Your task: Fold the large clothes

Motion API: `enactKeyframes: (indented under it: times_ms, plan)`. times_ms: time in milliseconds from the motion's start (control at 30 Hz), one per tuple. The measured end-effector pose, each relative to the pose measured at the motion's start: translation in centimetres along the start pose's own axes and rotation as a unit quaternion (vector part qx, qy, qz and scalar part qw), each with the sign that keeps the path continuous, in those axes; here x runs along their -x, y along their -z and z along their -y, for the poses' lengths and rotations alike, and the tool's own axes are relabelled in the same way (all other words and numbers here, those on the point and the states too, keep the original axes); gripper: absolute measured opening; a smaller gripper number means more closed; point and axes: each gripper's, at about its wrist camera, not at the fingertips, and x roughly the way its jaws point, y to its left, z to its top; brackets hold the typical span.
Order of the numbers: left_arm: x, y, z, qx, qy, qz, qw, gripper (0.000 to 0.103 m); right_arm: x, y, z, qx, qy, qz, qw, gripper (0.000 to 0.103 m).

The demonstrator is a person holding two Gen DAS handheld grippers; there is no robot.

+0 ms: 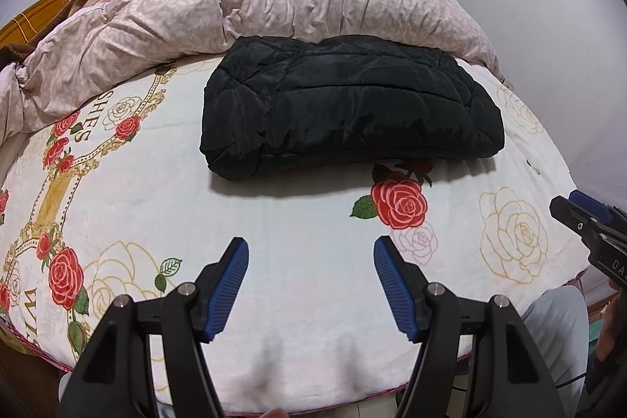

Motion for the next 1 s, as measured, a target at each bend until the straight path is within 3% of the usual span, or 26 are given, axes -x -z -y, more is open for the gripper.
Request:
enactKeyframes:
  times_ms: [1000]
  plan:
    - [-0.25, -0.04, -0.14, -0.001, 0.003, -0.003, 1.0000, 0.068, -0.16, -0.11, 0.06, 0.002, -0.001, 0.000, 1.000, 0.059]
